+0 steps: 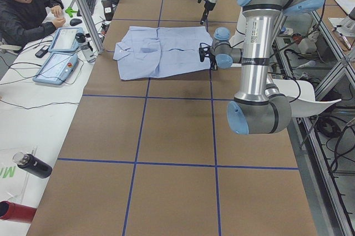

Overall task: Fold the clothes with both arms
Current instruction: 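Lower both grippers to the hem corners and grasp them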

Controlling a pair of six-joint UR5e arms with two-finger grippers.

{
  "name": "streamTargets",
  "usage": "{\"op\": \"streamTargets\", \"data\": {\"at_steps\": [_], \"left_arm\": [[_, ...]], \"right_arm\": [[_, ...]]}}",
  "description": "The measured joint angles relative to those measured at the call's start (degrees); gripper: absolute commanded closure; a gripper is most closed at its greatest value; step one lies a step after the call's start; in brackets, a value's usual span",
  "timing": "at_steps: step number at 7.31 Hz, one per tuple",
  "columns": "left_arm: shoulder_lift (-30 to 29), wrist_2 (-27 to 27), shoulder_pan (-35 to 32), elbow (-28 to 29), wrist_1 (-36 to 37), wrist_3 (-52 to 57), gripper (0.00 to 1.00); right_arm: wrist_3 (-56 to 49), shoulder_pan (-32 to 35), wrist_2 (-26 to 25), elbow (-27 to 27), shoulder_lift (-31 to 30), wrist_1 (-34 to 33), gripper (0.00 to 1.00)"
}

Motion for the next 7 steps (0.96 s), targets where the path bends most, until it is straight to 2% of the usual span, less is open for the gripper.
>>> {"op": "streamTargets", "data": {"at_steps": [6, 7], "left_arm": [[0.1, 0.0, 0.0, -0.3, 0.0, 0.0, 1.0], [0.2, 0.0, 0.0, -0.4, 0.1, 0.0, 1.0]], "right_arm": [[1.4, -3.6, -3.5, -1.8, 0.5, 0.0, 0.56], [1.4, -3.8, -3.8, -2.2, 0.9, 0.0, 0.6]]}}
